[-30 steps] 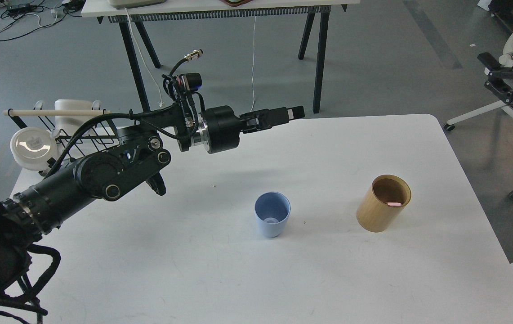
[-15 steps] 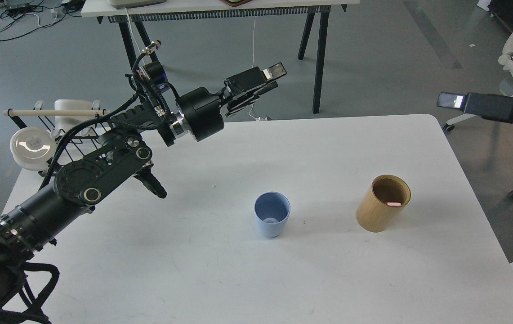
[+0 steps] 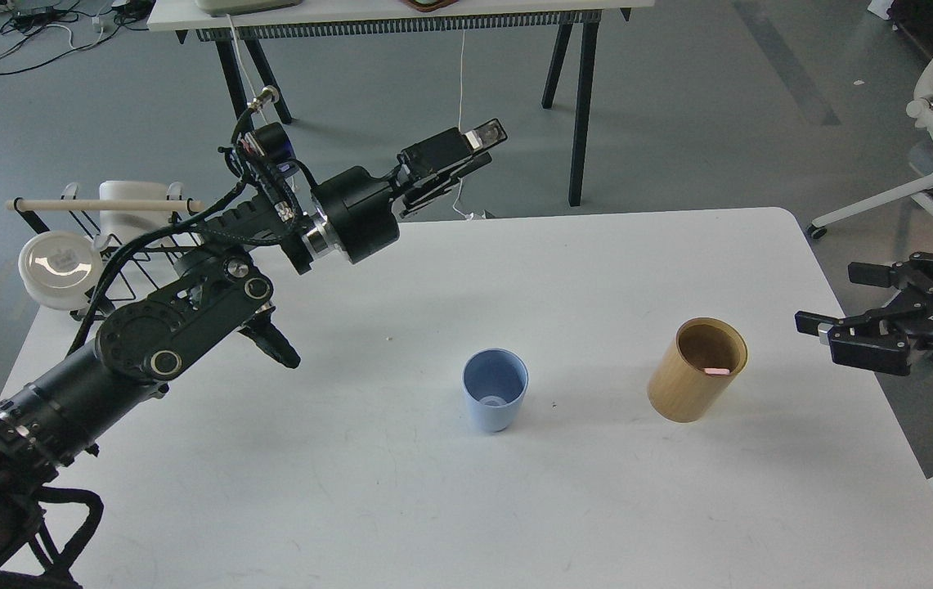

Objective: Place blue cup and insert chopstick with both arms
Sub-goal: 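Move the right gripper to the tan cup and grasp the pink stick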

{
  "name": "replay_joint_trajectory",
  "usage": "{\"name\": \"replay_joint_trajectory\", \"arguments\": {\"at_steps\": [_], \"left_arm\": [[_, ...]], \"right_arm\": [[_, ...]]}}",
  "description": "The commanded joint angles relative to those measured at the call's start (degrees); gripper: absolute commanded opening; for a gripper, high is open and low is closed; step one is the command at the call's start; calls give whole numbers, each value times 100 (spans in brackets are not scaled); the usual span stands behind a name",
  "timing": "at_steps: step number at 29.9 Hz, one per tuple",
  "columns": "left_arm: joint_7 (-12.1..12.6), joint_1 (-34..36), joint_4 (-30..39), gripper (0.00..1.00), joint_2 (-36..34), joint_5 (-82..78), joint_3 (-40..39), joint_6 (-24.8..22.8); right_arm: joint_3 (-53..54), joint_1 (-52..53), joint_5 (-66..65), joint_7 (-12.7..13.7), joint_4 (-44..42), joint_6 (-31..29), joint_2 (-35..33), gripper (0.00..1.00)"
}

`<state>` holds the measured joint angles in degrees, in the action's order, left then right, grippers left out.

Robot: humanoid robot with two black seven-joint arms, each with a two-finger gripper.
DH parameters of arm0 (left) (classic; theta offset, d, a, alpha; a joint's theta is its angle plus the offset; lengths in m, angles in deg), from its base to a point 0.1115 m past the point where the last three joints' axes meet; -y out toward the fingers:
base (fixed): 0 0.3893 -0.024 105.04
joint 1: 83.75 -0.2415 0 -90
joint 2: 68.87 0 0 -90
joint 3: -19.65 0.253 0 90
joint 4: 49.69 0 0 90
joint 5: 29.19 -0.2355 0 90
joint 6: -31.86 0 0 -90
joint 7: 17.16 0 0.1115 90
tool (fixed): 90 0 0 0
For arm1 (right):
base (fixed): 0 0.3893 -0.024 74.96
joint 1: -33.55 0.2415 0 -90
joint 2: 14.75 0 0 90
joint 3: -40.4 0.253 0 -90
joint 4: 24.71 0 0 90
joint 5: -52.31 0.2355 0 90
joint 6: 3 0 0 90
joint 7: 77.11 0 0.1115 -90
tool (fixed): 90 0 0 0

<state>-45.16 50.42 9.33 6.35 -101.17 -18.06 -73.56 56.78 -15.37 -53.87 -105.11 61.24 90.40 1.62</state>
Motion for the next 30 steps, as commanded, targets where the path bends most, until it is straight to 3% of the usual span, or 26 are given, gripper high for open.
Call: {"name": "replay_joint_trajectory", "arguments": {"at_steps": [1, 4, 10, 21, 30], "left_arm": [[0, -31, -5, 63, 1, -1, 9, 12], [0, -75, 3, 63, 1, -1, 1, 12], [0, -128, -5, 63, 10, -1, 1, 21], [0, -242, -32, 63, 36, -1, 1, 135], [0, -286, -76, 63, 54, -1, 9, 144]], "right_arm": [[-450, -12, -463, 1, -8, 633, 42, 99], [-714, -12, -842, 1, -8, 1065, 68, 99], [-768, -38, -1141, 1, -34, 1242, 121, 99], [-759, -29, -1230, 1, -368, 1277, 832, 98], [-785, -99, -1186, 1, -404, 1348, 1070, 90]]}}
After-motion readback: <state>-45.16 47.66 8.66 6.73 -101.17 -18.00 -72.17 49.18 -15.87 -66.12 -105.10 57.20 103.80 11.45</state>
